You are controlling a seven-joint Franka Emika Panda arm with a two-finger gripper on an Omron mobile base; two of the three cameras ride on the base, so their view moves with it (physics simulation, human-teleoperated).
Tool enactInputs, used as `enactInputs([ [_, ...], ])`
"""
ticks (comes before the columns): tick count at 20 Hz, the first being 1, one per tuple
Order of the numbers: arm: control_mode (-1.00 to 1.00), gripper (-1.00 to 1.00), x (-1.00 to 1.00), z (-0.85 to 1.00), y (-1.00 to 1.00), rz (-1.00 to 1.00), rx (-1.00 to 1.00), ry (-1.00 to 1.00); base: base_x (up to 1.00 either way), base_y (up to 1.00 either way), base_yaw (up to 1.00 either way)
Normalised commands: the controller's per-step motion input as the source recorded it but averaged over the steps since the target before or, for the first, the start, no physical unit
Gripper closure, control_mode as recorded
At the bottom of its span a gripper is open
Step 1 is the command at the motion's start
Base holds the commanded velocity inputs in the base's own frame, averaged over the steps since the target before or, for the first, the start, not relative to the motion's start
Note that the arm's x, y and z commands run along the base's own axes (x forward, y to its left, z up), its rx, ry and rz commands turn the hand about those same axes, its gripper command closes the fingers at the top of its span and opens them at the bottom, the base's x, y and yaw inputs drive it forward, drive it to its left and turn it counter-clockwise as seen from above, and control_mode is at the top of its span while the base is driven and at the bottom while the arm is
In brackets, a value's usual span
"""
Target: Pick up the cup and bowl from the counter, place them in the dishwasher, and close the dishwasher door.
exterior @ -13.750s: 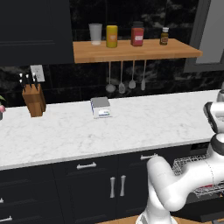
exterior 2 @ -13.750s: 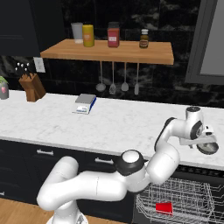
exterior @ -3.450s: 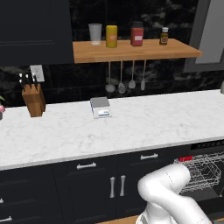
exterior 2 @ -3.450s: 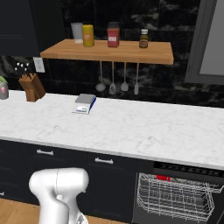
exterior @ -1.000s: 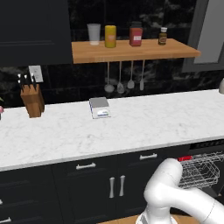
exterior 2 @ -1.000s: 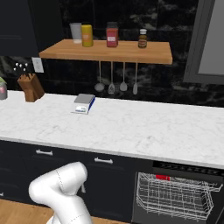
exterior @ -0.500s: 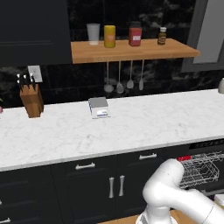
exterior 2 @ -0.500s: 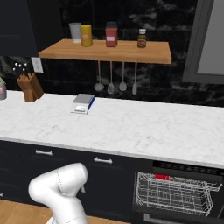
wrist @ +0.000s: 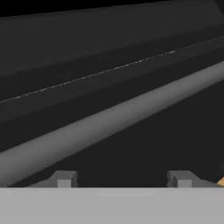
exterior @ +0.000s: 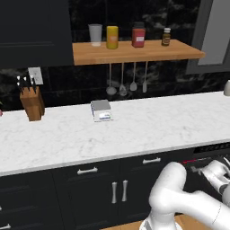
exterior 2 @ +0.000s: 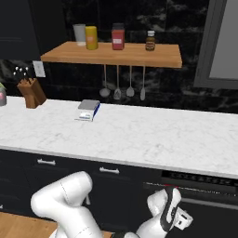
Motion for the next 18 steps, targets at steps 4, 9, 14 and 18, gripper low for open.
enactInputs([
  [4,-1.0,-1.0,0.54,0.0,-0.55,0.1,0.11,-0.4,0.0,0.0,0.0],
  [9,-1.0,-1.0,0.44,-0.02,-0.5,0.14,0.06,-0.29,0.0,0.0,0.0],
  [14,-1.0,-1.0,0.16,0.0,-0.35,0.11,0.01,-0.09,0.0,0.0,0.0],
  [18,-1.0,-1.0,0.02,0.0,-0.01,0.0,0.0,0.06,0.0,0.0,0.0],
])
